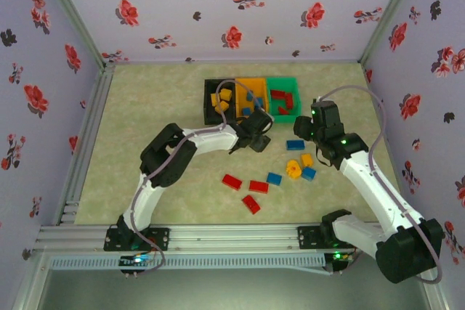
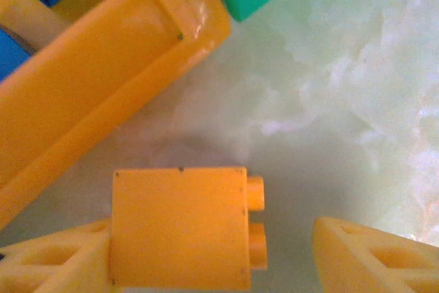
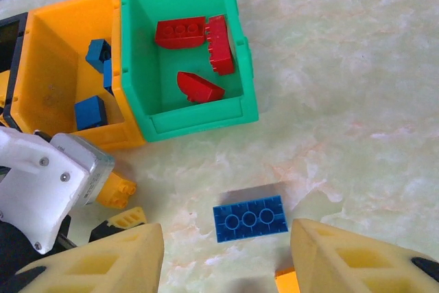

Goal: Sort the legos into containers by color

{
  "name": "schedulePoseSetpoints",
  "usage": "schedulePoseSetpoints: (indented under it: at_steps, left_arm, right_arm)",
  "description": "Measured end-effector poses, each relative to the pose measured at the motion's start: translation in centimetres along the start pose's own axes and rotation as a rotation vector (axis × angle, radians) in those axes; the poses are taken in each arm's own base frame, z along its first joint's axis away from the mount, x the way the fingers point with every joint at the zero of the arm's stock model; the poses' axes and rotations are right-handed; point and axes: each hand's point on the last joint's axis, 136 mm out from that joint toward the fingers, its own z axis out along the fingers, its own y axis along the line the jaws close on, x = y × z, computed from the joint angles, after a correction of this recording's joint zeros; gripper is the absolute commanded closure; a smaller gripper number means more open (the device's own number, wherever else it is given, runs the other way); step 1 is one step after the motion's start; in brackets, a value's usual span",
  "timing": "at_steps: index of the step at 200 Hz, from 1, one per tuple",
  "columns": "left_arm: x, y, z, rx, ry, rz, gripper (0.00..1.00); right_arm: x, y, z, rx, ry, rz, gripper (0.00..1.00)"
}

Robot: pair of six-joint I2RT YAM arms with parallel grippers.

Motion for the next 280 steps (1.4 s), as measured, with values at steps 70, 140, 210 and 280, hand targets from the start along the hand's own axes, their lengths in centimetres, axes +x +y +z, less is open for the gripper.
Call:
schedulePoseSetpoints:
  at_steps: [70,140,210,280]
  left_arm:
    - [-0.6,0.6,-0.6,-0.032,-0.012,-0.025,0.29]
    - [-2.7,1.1,-0.7,-0.037,-0.051,-0.057,0.34]
    - [-2.1,2.0,-0.1,-0.046,-0.028,-0.075,0.39]
    - [-1.3,1.7,0.5,-0.039,-0.007,-0.074,0.44]
  right_arm:
    - [0.0,0.0,-0.1,-0.001,-0.003,0.000,0.48]
    - [-0.2,-0.3,-0.5,0.009,-0.015,0.001,0.48]
    - [-0.2,-0.3,-0.5,0.011,-0.016,0.002,0.48]
    - [-0.2,-0.3,-0.5,0.013,-0.017,0.002,0.48]
